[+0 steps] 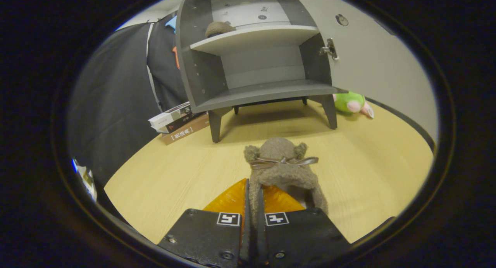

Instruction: Open the shoe cabinet door, grab the shoes and put them into the shoe cabinet, then close the shoe cabinet door.

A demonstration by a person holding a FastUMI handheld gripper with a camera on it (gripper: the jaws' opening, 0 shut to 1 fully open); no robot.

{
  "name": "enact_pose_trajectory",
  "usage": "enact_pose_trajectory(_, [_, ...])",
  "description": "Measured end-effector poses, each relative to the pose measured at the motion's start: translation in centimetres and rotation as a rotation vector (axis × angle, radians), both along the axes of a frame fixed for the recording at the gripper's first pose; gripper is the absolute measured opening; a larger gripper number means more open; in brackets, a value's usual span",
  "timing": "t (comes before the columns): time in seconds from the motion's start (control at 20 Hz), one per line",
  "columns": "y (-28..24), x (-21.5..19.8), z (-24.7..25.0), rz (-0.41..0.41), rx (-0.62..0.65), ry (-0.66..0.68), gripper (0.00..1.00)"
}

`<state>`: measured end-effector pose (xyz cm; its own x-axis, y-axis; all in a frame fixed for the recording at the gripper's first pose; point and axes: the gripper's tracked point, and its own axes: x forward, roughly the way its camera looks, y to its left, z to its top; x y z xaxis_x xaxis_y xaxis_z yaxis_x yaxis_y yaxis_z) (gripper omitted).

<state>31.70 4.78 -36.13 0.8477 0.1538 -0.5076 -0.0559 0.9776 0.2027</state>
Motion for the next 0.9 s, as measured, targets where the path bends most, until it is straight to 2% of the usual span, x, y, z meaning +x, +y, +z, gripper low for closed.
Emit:
enact_pose_trajectory(0.35, [0.0,-2.8,7.5,0.048,-0.089,-0.137,0.10])
enact_pose_trajectory(0.65, [0.9,-3.2,14.0,0.074,-0.121,-0.251,0.11])
enact_pose_trajectory(0.9, [0.9,-3.8,21.7,0.083,-0.120,-0.352,0.11])
